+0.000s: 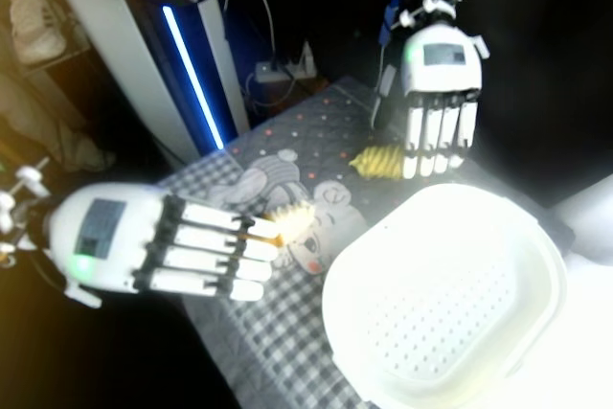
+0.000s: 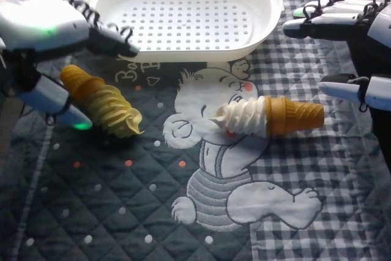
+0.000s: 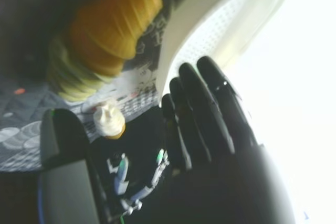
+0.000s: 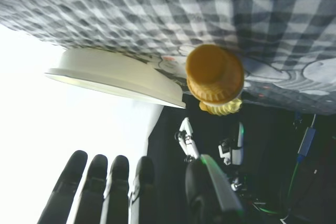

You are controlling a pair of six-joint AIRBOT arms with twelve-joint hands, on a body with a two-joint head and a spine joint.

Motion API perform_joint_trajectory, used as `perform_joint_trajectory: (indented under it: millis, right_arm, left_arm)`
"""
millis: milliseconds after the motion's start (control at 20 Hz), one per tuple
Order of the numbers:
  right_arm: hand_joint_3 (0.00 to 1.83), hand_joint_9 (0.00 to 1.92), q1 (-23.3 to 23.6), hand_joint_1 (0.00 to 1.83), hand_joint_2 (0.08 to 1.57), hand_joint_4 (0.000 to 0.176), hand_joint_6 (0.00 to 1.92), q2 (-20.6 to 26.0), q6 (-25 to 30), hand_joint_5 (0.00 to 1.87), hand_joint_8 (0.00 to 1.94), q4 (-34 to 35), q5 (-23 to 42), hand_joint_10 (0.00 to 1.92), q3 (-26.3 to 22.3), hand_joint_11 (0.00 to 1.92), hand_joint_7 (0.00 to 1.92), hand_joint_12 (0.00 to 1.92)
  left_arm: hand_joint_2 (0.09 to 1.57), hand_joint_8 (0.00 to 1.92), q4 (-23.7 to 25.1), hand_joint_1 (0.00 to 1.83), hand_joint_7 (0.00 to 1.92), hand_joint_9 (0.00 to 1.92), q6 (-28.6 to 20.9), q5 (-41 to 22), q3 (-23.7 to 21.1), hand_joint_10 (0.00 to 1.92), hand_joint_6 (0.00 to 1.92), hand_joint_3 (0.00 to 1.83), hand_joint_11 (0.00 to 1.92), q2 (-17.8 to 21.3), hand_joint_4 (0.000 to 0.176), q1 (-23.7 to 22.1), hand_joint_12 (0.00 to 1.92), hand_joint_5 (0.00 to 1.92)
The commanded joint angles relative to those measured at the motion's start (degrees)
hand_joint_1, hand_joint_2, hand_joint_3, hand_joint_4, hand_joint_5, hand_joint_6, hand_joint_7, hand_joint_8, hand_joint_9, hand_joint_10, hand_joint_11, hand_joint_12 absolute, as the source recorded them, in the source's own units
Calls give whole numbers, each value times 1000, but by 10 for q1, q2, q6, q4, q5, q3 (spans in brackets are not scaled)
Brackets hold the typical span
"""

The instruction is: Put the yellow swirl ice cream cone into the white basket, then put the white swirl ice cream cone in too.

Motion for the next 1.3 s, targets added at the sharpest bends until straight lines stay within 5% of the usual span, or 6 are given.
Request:
perform_joint_trajectory:
  millis: [0, 600, 650, 750, 850, 1250]
  right_arm:
    - [0, 319, 8, 869, 1223, 20, 4, 1, 4, 443, 3, 21, 66, 6, 3, 199, 350, 378]
    - [1, 301, 8, 851, 1223, 21, 3, 1, 4, 443, 1, 21, 66, 0, 3, 224, 350, 260]
    - [2, 287, 8, 858, 1226, 17, 2, 1, 4, 442, 1, 21, 66, 0, 3, 204, 352, 251]
    - [1, 291, 8, 852, 1224, 14, 5, 1, 5, 451, 5, 21, 66, 4, 3, 205, 363, 248]
    - [2, 263, 8, 859, 1229, 9, 1, 1, 6, 444, 1, 21, 66, 0, 3, 171, 354, 230]
    - [4, 280, 8, 813, 1271, 6, 3, 0, 6, 423, 5, 23, 66, 7, 3, 201, 344, 225]
  left_arm:
    - [793, 1, 1, 885, 696, 824, 4, -36, 3, 16, 0, 0, 541, -6, 22, 1, 764, 492]
    - [849, 29, 24, 1152, 921, 1019, 4, 25, 37, 44, 11, 6, 582, -55, 0, 27, 1037, 686]
    - [1033, 723, 13, 1248, 1097, 1135, 4, 25, 42, 184, 656, 4, 584, -58, 0, 30, 1230, 907]
    - [1061, 1084, -14, 1284, 1066, 1234, 3, 8, 47, 744, 376, 3, 980, -56, 0, 31, 1414, 1192]
    - [1095, 1630, -28, 1180, 864, 1068, 3, -13, 46, 1844, 907, 4, 1192, -48, 0, 22, 1884, 1021]
    - [1017, 758, -85, 1278, 1208, 1157, 0, -172, 33, 823, 445, 0, 943, -9, 0, -74, 1312, 1227]
